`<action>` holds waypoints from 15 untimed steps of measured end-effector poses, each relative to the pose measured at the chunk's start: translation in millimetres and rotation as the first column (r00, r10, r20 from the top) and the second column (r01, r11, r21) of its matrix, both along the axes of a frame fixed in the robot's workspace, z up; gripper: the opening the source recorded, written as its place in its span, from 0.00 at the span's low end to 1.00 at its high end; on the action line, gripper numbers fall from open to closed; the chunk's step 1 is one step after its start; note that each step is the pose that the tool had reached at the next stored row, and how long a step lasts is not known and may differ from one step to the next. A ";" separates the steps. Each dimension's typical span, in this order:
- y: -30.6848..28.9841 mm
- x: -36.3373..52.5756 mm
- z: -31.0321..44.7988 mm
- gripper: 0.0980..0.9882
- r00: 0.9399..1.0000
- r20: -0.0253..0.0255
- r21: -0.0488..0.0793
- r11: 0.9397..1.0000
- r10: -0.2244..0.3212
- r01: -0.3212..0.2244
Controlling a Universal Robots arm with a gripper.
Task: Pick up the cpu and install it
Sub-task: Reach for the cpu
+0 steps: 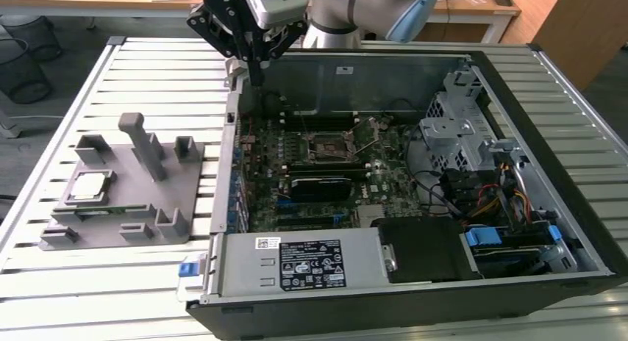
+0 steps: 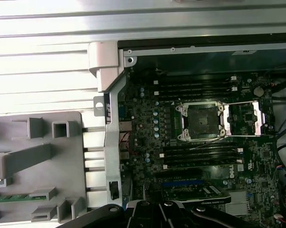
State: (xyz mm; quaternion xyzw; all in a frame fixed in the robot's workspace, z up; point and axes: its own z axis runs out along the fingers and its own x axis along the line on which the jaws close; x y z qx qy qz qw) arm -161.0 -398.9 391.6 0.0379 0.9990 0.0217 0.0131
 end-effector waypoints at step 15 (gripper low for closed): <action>0.0 -5.8 -0.5 0.01 1.000 0.000 0.000 1.000 0.000 0.000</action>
